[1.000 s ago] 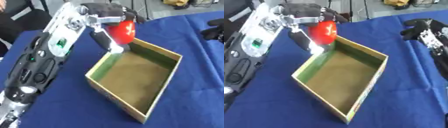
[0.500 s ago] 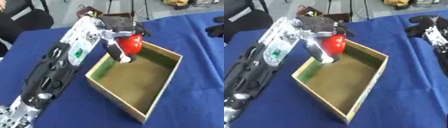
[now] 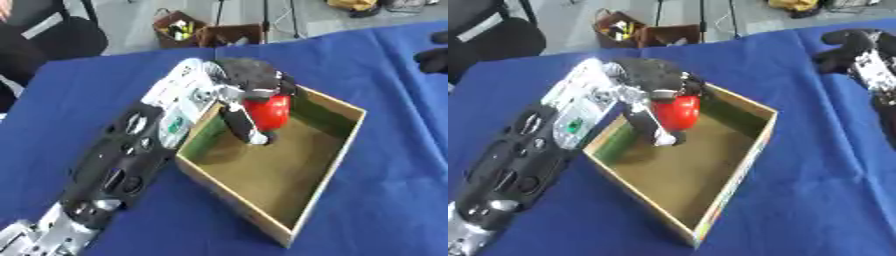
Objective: Pick up objects on the table and place them in the box.
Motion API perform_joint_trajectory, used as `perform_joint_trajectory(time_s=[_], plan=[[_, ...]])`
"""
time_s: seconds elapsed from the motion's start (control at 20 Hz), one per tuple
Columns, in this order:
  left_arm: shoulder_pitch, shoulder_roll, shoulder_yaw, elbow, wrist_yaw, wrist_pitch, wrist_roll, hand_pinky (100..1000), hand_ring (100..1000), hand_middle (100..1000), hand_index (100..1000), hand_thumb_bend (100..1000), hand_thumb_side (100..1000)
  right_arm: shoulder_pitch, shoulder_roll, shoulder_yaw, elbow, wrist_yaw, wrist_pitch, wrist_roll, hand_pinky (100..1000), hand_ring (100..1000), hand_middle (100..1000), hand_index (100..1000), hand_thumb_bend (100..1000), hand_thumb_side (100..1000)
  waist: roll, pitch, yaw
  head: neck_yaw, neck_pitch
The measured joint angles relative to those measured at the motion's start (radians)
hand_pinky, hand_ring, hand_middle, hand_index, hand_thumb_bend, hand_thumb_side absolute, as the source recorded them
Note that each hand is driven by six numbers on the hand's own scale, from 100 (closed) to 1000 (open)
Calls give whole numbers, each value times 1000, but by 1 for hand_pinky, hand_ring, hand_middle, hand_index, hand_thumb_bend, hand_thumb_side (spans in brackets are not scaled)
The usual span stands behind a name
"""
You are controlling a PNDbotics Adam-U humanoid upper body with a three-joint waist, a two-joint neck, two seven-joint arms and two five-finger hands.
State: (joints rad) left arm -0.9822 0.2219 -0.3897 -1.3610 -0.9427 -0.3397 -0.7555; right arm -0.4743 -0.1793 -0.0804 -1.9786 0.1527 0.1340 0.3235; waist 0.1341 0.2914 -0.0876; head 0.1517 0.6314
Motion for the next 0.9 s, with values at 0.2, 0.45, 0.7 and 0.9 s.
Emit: perform_joint_trajectory(time_s=[0.2,0.45,0.7,0.9], plan=[[7,-4,-17,15,4,-14,3,365,652,852,981,100,360,0,0,0,0,0,0,1,783,747,496,766,100,774,0,0,-1,0,0],[14,-12,-23,21,28,-27,16,628,824,906,1000,100,818,0,0,0,0,0,0,4,782,747,495,765,100,778,0,0,0,0,0],[14,-12,-24,-1,9,-53,41,736,867,886,1000,100,884,0,0,0,0,0,1,5,782,747,495,765,100,779,-1,0,1,0,0],[14,-12,-14,-30,-20,-72,74,906,935,889,1000,100,1000,0,3,1,0,-1,1,6,782,747,495,765,100,779,-5,0,2,0,0]])
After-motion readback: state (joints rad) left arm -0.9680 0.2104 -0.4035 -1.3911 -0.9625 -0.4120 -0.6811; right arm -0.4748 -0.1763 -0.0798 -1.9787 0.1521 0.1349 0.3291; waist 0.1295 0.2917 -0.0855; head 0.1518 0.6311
